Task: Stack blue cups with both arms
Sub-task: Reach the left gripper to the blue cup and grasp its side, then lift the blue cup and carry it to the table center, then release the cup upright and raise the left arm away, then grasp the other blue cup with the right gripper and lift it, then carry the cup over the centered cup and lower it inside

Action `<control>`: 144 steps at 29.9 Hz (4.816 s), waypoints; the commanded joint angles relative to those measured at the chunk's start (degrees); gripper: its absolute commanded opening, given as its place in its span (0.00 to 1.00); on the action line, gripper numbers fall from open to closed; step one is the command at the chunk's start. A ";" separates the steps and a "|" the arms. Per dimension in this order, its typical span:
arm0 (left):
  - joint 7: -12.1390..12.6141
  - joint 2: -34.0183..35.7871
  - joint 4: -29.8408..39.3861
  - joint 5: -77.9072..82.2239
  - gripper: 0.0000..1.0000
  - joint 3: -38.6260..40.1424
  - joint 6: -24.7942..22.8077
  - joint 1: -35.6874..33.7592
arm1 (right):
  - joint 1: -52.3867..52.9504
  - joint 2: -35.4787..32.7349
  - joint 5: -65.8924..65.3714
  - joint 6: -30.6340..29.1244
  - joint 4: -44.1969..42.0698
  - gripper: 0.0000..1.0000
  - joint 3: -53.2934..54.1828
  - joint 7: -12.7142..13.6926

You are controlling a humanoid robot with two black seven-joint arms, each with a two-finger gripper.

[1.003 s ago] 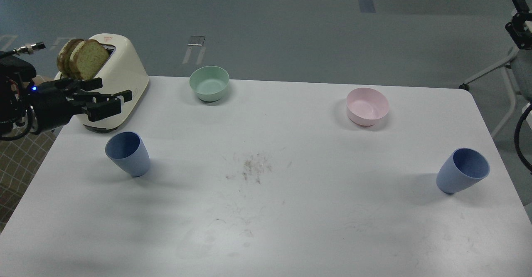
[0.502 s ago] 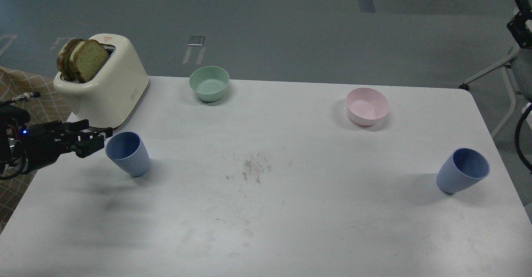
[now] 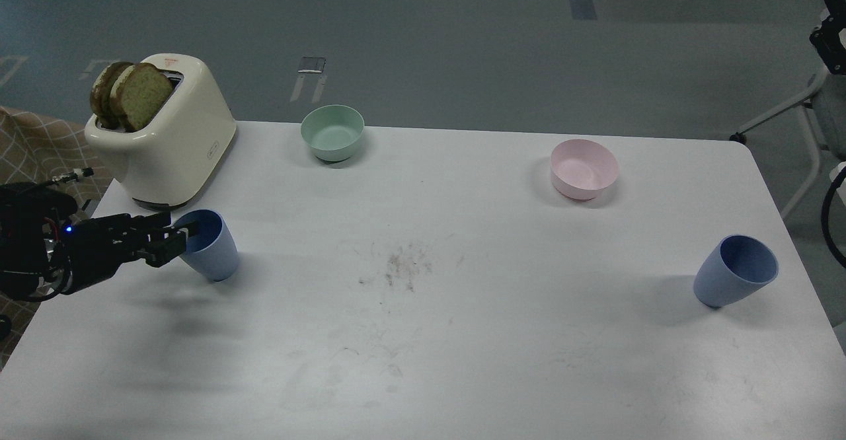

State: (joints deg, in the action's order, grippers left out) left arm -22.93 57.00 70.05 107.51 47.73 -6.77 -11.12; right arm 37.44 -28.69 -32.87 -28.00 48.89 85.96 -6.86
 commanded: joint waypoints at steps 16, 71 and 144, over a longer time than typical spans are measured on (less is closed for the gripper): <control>-0.18 0.57 3.24 0.06 0.00 -0.01 -2.89 -12.68 | -2.28 -0.67 0.00 0.00 0.06 1.00 3.59 0.00; 0.43 -30.81 -3.35 -9.81 0.97 -24.20 -12.66 -42.23 | -28.81 -9.37 -12.45 0.00 13.32 1.00 16.70 0.00; 2.10 -35.12 -10.55 -79.13 0.98 14.67 -7.38 -27.46 | -10.64 -8.23 -74.27 0.00 42.24 0.00 -11.41 -2.02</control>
State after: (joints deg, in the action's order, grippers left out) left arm -21.58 21.65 59.49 28.39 62.40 -13.88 -38.58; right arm 21.67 -38.51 -106.98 -27.98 87.33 81.51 -9.22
